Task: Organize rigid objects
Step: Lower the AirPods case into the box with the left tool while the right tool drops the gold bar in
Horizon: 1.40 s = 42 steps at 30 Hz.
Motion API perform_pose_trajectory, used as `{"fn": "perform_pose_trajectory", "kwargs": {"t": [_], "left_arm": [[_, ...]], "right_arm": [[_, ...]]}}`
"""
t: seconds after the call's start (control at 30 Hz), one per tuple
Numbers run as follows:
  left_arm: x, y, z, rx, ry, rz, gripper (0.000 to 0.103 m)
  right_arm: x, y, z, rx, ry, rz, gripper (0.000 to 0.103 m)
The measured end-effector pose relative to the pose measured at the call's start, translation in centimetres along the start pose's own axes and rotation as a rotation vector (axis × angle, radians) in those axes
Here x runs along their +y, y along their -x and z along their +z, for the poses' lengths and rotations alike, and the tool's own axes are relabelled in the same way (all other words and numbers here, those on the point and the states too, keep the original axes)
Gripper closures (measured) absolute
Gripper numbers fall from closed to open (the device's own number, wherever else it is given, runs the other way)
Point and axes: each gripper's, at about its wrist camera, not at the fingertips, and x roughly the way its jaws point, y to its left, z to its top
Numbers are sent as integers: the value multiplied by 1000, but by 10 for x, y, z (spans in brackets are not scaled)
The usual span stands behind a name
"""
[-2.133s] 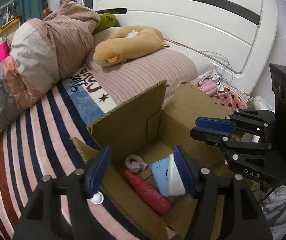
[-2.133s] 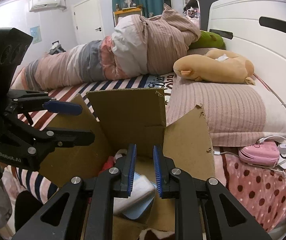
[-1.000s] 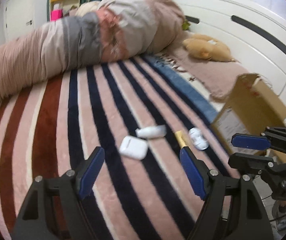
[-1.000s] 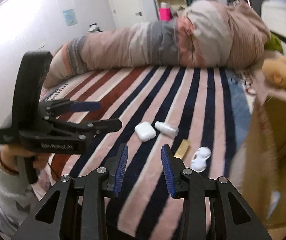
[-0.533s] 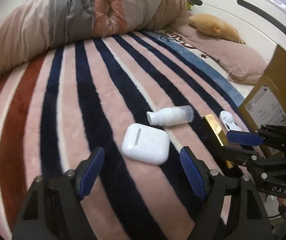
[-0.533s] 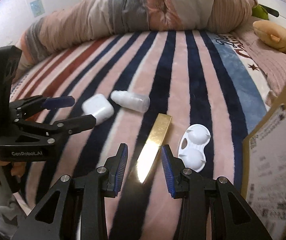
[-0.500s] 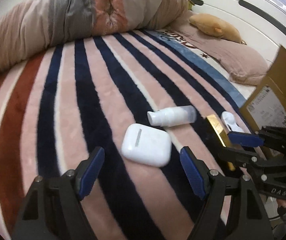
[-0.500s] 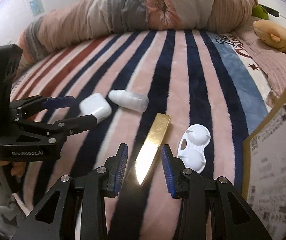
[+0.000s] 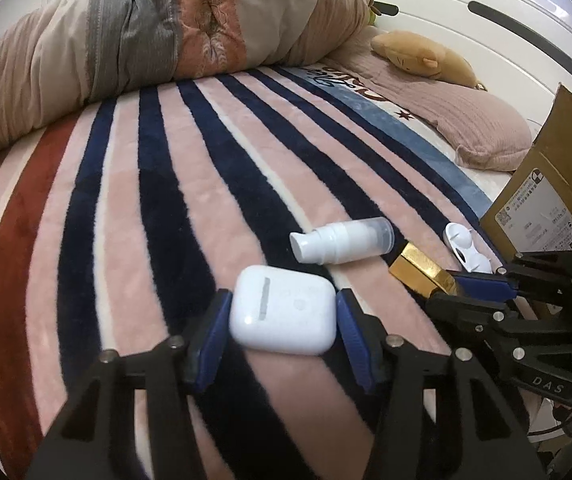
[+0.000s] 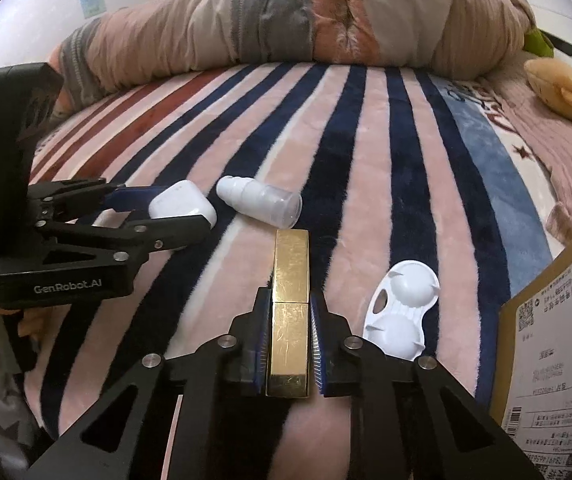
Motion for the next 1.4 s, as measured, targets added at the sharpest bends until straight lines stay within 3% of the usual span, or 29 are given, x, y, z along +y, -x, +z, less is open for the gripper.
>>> {"fn": "perform_pose_trajectory", "kwargs": {"t": [0.37,0.53,0.73,0.9,1.07,1.4], "left_arm": [[-4,53,-3,-38,8,13,53],[-23,109,10,-113,-24,39,53],[-63,167,23,-200,-74,18,53],[-109,193,37,-241,-133,-22,53],[-162,199,50,-247,-205,-62,53],[-252,152,80,-160,-317,-149,53]], "right_arm": [[23,39,9,-64,41,65,89],[37,90,17,-158,71,99,89],[38,162,13,-281,91,95,89],[21,211,1,-362,86,68,89],[-22,243,-12,-405,29,24,89],[-112,260,-40,-379,-80,-78,89]]}}
